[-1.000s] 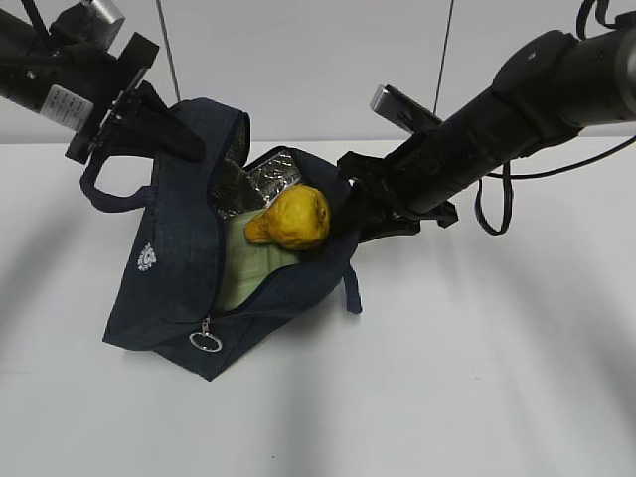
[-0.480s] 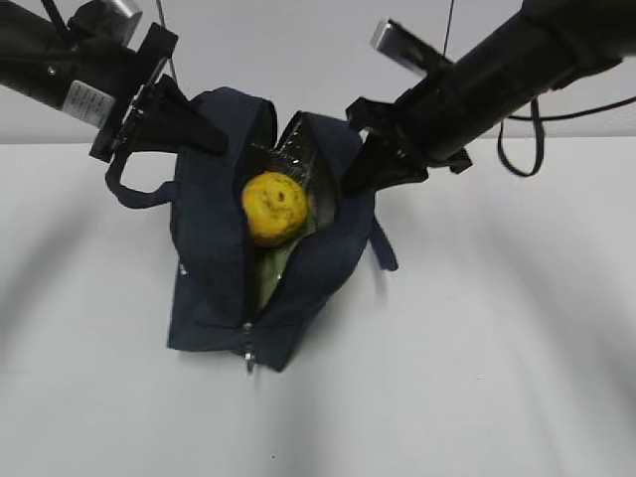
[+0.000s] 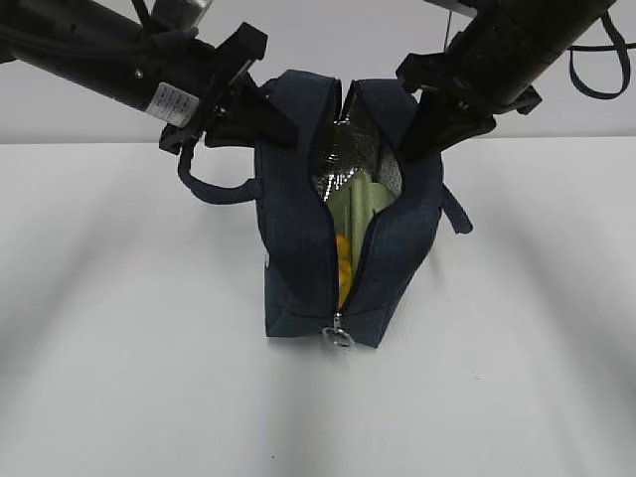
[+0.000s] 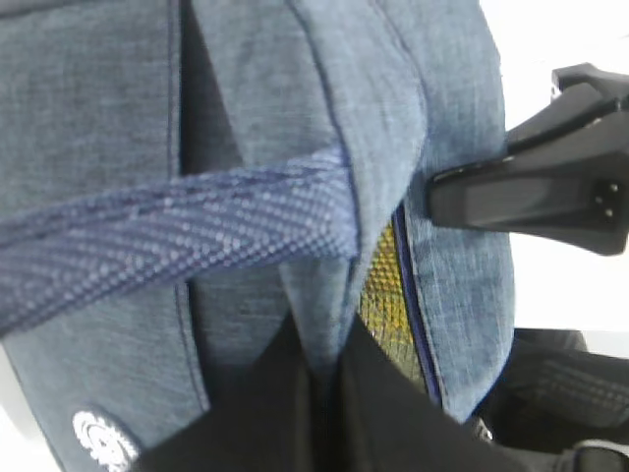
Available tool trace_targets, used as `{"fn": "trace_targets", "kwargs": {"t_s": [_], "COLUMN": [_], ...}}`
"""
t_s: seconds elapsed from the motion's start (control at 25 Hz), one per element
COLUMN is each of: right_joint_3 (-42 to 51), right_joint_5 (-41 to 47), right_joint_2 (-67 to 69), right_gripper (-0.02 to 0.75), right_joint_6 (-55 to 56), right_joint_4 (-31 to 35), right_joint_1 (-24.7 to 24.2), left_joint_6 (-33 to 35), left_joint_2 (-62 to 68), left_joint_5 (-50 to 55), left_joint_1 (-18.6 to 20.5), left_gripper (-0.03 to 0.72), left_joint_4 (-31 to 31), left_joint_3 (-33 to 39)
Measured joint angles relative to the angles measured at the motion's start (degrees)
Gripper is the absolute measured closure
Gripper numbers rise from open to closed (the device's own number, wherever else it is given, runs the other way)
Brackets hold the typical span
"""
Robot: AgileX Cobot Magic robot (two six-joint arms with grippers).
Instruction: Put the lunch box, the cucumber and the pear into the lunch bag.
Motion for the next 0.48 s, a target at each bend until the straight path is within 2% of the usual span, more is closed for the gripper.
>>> {"fn": "trace_targets", "kwargs": {"t_s": [0.2, 0.48], "right_joint_3": [-0.04, -0.04], "right_joint_5": [-1.03, -1.79], "right_joint_2": [1.45, 2.00], "right_gripper": [0.743, 0.743], "right_joint_6": [0.44, 0.48], "right_joint_4": [-0.65, 2.43], "right_joint_1": [0.00, 0.00], "left_joint_6": [0.00, 0.00], "left_joint_2": [0.67, 3.83], "left_joint_5": [-2.06, -1.16], "left_joint_1": [0.00, 0.05], "left_gripper": [0.687, 0.687], "left_joint_4": [0.79, 2.73], "left_joint_3": [0.00, -0.05]}}
